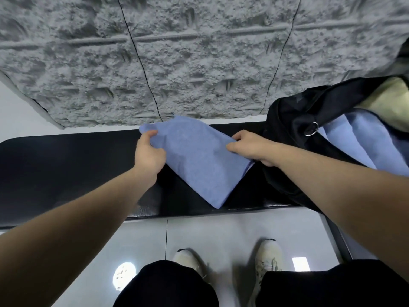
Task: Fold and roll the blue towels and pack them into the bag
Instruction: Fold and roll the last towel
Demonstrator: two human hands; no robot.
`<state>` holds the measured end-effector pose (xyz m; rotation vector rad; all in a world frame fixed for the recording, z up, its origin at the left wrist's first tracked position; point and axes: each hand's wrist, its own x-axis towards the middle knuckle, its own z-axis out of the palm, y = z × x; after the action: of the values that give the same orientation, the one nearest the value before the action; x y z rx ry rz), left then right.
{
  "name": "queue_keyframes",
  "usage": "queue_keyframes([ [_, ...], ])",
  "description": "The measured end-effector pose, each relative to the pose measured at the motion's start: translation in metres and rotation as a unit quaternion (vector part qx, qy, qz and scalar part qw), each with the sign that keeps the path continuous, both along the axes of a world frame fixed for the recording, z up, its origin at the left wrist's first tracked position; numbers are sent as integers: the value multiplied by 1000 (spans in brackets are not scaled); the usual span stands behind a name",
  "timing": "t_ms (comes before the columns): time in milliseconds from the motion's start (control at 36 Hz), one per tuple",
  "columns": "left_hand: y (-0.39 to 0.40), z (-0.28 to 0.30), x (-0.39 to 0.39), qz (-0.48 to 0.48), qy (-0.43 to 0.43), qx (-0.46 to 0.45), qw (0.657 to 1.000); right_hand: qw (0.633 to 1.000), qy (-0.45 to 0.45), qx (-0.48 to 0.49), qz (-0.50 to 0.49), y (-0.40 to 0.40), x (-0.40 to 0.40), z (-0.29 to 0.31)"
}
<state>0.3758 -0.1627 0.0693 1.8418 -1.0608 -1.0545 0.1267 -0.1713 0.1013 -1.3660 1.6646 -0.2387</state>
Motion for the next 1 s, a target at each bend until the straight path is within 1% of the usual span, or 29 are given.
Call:
queue_keyframes([
  [83,-20,-1,-5,3,-5,-15,1000,998,-39,49,-27,6,-3,-1],
  [167,-41,3,-11,14,16,-27,999,990,-88,100,-44,12,-4,-4],
  [250,-59,1,-17,38,65,-32,997,989,-104,96,-49,18,-6,-8],
  [306,-66,0,-23,54,81,-29,995,987,-115,96,-51,21,-5,-12],
  [417,-63,-2,-31,80,134,14,988,984,-132,91,-71,29,-4,-15],
  [472,-56,-3,-32,76,144,27,986,983,-140,89,-83,33,-4,-15],
  [583,-28,-1,-30,52,130,62,988,979,-159,87,-97,40,-9,-14],
  [667,5,-1,-28,8,106,84,991,977,-169,85,-101,48,-10,-13],
  [722,28,-1,-29,-35,81,79,993,976,-169,98,-95,54,-10,-13],
  [833,59,-2,-35,-105,58,54,991,977,-162,108,-87,67,-8,-9],
  [917,74,-2,-39,-121,21,31,992,980,-147,118,-63,80,-7,-4],
  [1000,89,-2,-36,-109,-19,11,994,983,-127,122,-50,93,-8,-1],
])
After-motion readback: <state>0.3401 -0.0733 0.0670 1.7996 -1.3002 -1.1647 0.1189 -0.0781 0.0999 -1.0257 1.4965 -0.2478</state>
